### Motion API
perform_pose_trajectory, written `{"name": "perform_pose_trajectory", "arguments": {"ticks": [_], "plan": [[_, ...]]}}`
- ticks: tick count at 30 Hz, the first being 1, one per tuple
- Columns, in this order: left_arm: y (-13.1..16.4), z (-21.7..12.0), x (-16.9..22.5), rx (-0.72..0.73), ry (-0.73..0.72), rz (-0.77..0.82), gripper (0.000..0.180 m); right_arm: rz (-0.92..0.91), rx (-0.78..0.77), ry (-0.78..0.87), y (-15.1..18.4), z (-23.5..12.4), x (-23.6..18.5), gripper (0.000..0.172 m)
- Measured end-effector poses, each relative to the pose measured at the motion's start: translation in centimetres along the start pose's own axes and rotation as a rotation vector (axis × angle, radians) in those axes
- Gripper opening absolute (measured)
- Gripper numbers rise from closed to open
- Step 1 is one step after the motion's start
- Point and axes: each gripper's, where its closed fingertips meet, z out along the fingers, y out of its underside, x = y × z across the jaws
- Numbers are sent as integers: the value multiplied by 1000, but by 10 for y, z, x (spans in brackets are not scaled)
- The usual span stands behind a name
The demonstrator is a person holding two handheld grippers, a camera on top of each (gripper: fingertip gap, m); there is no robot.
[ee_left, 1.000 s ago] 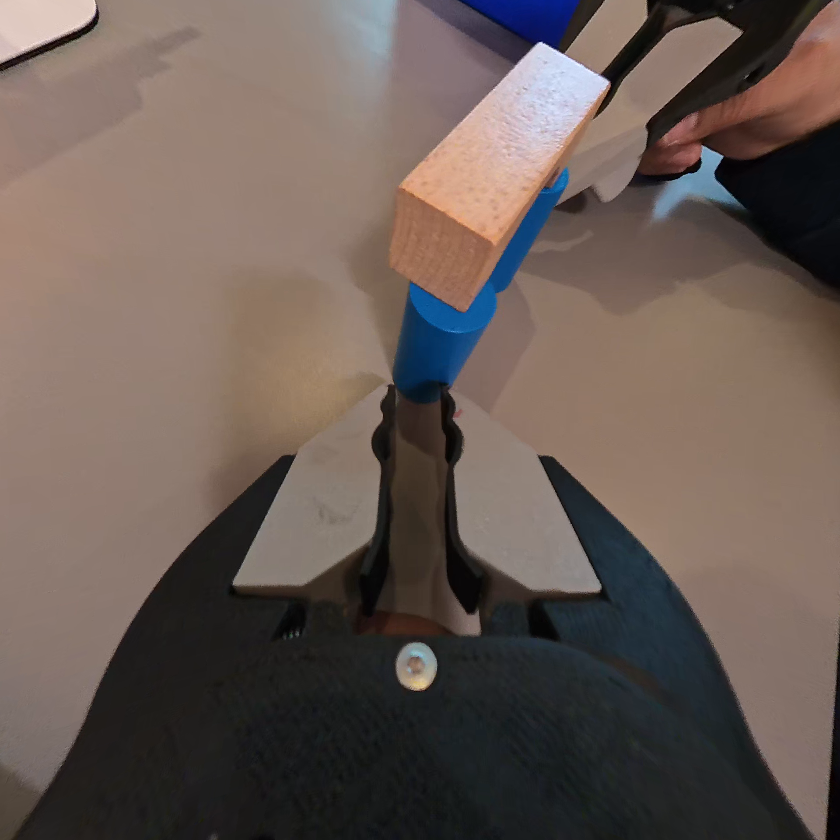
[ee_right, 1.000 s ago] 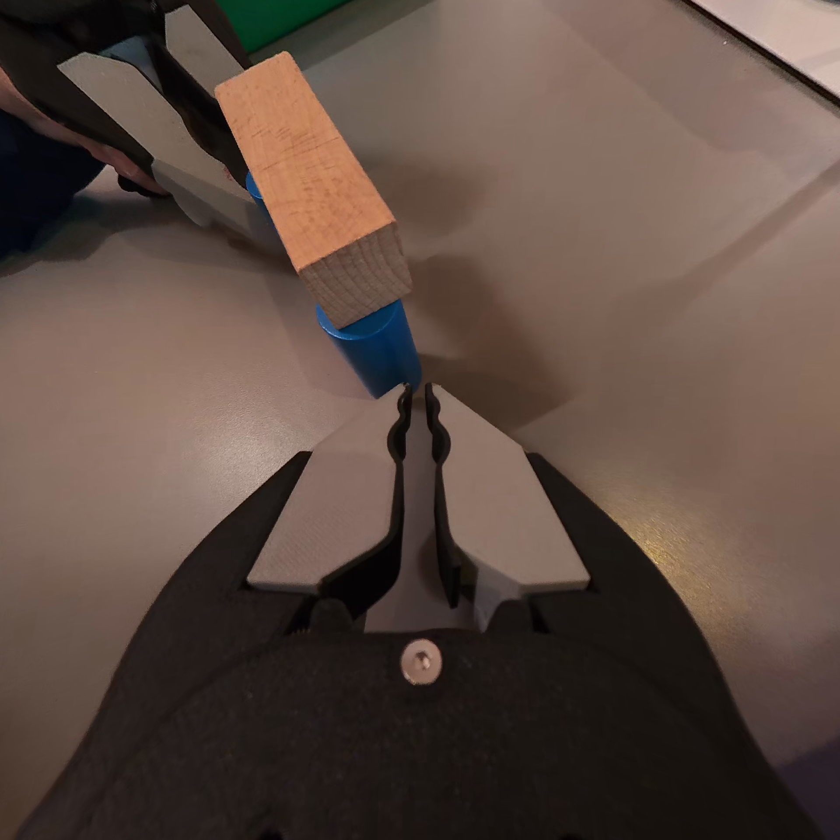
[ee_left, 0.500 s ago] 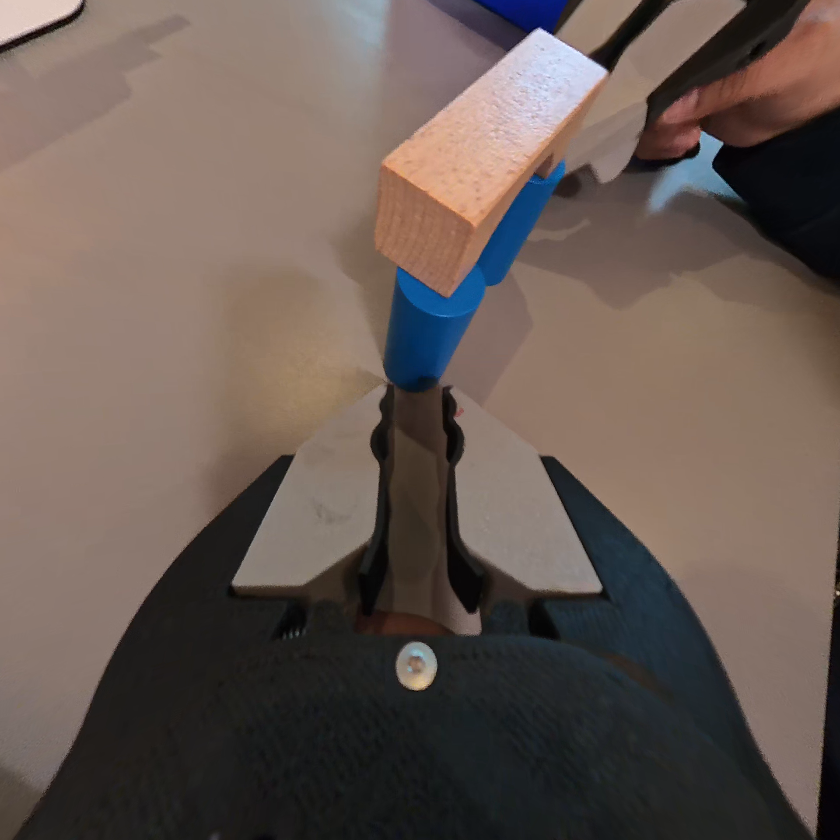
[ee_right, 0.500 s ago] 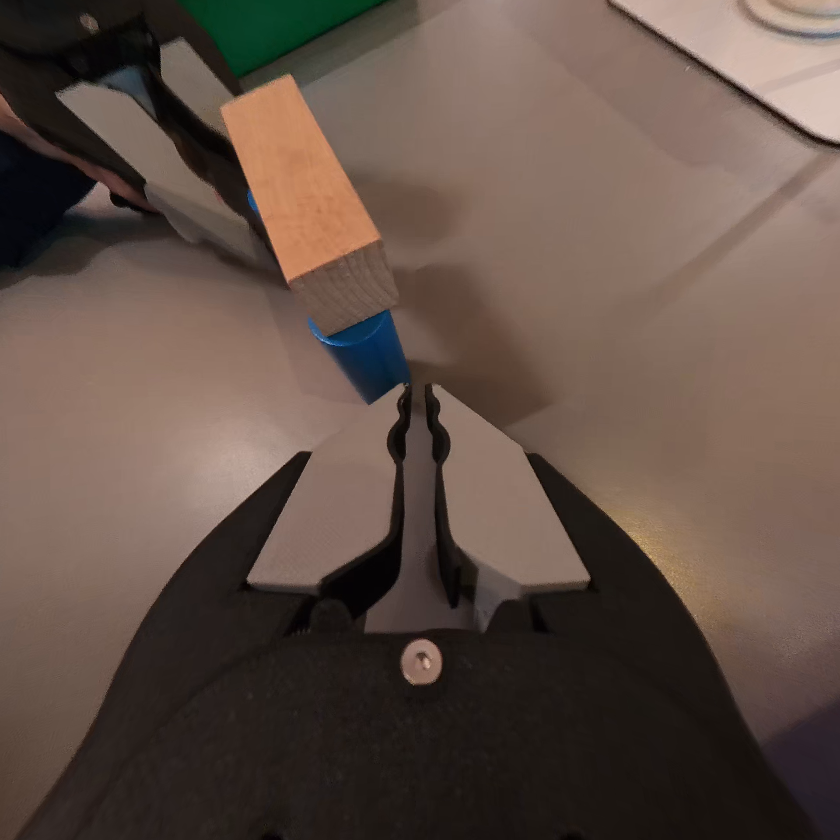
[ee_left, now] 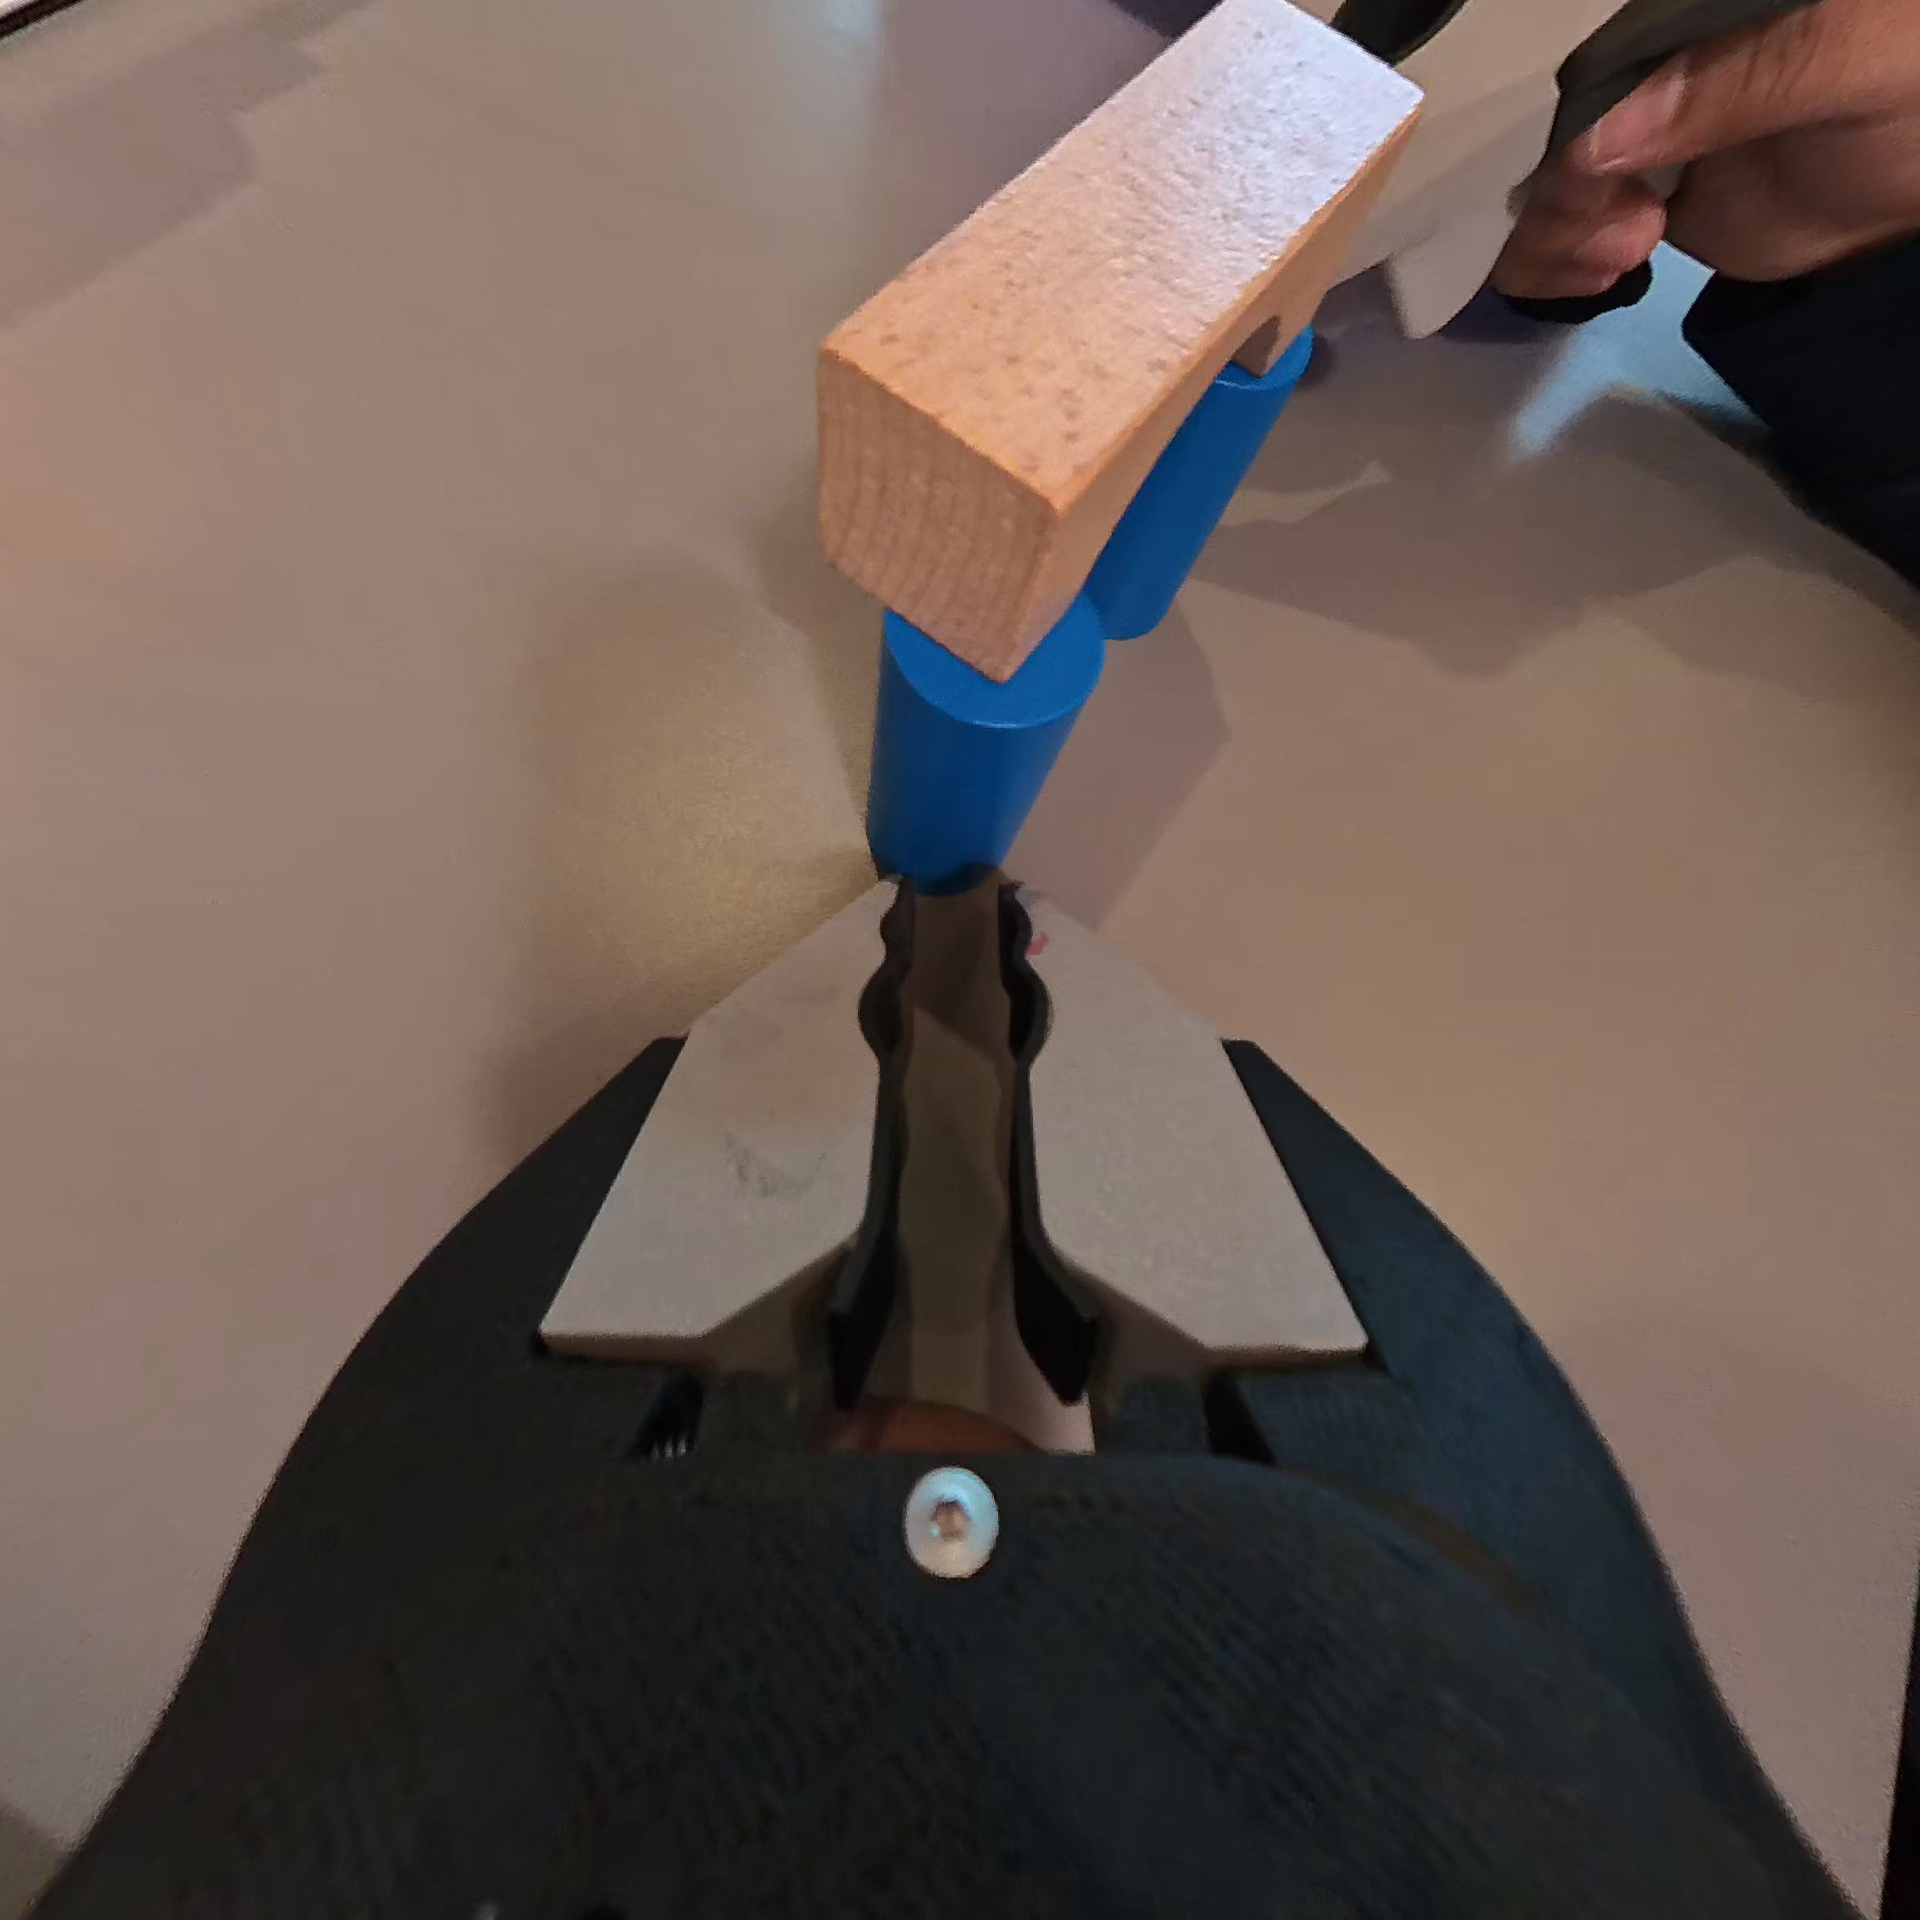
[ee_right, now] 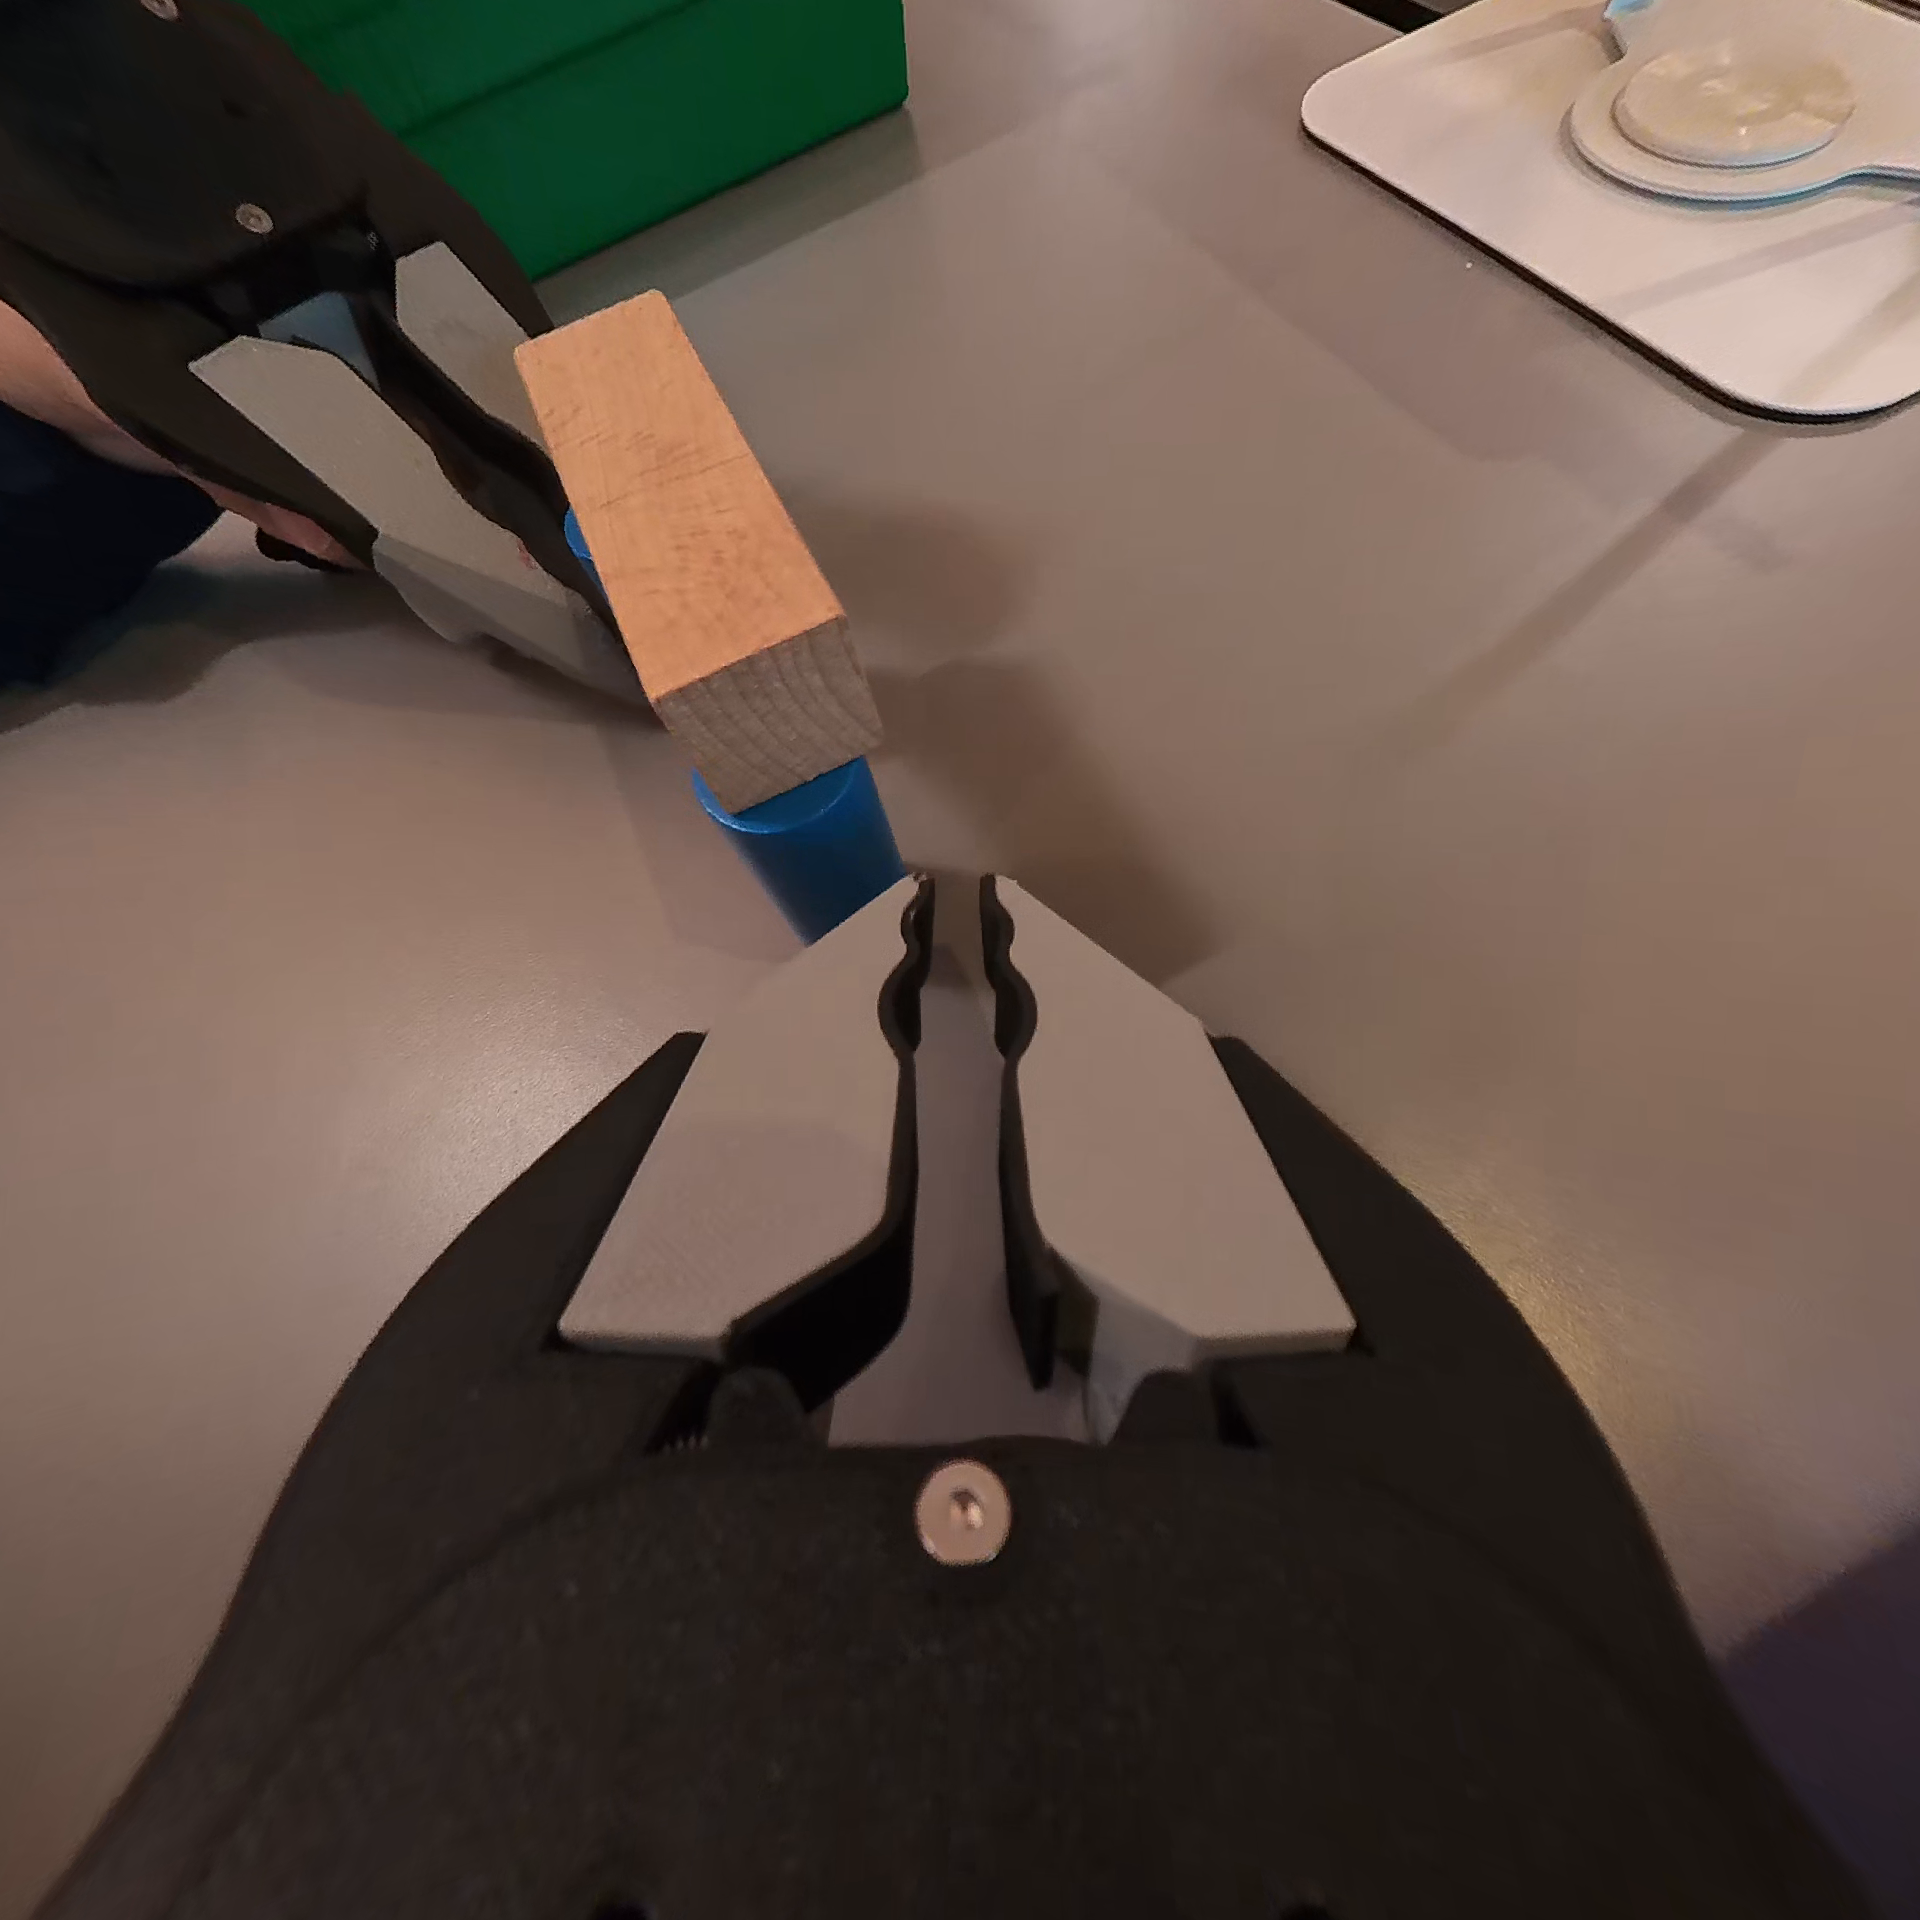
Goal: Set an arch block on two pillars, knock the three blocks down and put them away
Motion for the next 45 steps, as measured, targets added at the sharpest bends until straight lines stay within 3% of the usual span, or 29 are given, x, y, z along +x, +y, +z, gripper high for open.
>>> {"name": "perform_pose_trajectory", "arguments": {"ticks": [30, 39, 45], "plan": [[0, -2, 5, 4, 39, -4, 14, 0, -4, -5, 1, 0, -1, 7], [-1, -11, -26, 36, -88, -60, 15, 6, 25, 12, -4, -4, 2, 9], [-10, -20, -56, 100, -270, -83, 17, -1, 74, 41, -12, -9, 6, 14]]}}
